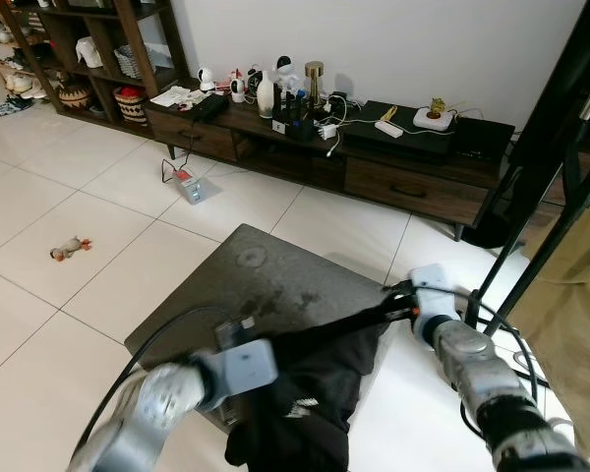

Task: Hang hanger

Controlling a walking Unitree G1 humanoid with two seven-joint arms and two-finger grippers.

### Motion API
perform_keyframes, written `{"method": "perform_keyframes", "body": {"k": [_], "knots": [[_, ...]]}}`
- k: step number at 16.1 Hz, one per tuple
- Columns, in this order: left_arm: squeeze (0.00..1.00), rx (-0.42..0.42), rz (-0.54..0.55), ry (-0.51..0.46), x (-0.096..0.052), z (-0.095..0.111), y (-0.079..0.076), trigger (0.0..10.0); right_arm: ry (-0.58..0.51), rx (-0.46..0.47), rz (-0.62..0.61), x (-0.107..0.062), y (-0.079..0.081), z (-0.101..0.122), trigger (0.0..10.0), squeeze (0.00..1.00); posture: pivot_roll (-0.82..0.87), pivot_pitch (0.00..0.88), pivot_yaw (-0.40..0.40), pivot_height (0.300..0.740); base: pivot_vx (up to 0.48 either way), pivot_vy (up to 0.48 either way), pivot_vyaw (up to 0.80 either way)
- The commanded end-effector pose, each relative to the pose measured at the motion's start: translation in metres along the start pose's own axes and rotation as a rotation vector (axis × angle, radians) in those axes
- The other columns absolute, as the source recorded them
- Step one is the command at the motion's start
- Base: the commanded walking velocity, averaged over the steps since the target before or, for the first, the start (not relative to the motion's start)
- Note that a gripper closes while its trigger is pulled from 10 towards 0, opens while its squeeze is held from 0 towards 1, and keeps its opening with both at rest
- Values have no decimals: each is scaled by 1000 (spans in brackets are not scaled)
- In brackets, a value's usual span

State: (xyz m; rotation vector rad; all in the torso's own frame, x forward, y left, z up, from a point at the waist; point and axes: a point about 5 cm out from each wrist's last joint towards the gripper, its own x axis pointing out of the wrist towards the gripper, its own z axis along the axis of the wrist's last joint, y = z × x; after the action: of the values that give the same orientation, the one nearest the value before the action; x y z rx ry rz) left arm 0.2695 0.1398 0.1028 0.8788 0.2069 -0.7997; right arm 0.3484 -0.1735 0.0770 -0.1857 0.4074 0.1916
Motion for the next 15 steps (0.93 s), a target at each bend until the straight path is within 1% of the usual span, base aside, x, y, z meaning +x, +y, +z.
{"method": "perform_keyframes", "body": {"k": [1, 2, 3, 4, 5, 6, 7, 8, 9, 10, 11, 12, 13, 15], "knots": [[0, -44, 94, 53, -6, -8, 9, 10000, -19, -14, -32, -4, -5, 4, 0, 0, -1, 104, 14, 740, 0, 0, 0], [0, -82, 129, 51, -6, -8, 7, 10000, -30, -12, -36, -6, -4, 6, 0, 0, -4, 101, 14, 740, 0, 0, 0], [0, -98, 130, 15, -4, -4, 4, 10000, -45, -20, -31, -8, -1, 9, 0, 0, -5, 96, 12, 740, 0, 0, 0], [0, -95, 124, -18, -2, 1, 0, 10000, -59, -30, -20, -11, 3, 12, 0, 0, -6, 95, 12, 740, 0, 0, 0], [0, -93, 127, -28, -2, 3, -2, 10000, -62, -33, -17, -12, 5, 13, 0, 0, -7, 95, 12, 740, 0, 0, 0], [1000, -167, 98, -126, 0, 19, -6, 10000, -80, -41, -2, -16, 10, 18, 0, 0, -9, 87, 12, 740, 0, 0, 0], [1000, -228, 74, -192, 1, 29, -8, 10000, -95, -51, 16, -19, 15, 22, 0, 0, -12, 85, 13, 740, 0, 0, 0], [1000, -268, 35, -248, 1, 38, -12, 10000, -107, -74, 94, -24, 28, 28, 0, 0, -14, 81, 12, 740, 0, 0, 0], [1000, -272, 10, -254, 0, 38, -14, 10000, -108, -103, 130, -27, 34, 29, 0, 0, -13, 79, 12, 740, 0, 0, 0], [1000, -276, -12, -255, 0, 38, -17, 10000, -109, -117, 140, -29, 37, 30, 0, 0, -14, 77, 12, 740, 0, 0, 0], [1000, -293, -103, -258, -5, 38, -26, 10000, -117, -111, 155, -31, 42, 33, 0, 0, -13, 75, 11, 740, 0, 0, 0], [1000, -300, -129, -255, -7, 37, -28, 10000, -115, -113, 156, -32, 43, 33, 0, 0, -12, 75, 10, 740, 0, 0, 0], [1000, -290, -135, -237, -9, 34, -27, 10000, -112, -121, 154, -33, 44, 34, 0, 0, -11, 76, 10, 740, 0, 0, 0], [1000, -257, -79, -207, -10, 28, -19, 10000, -104, -130, 158, -36, 45, 35, 0, 0, -10, 81, 8, 740, 0, 0, 0]]}}
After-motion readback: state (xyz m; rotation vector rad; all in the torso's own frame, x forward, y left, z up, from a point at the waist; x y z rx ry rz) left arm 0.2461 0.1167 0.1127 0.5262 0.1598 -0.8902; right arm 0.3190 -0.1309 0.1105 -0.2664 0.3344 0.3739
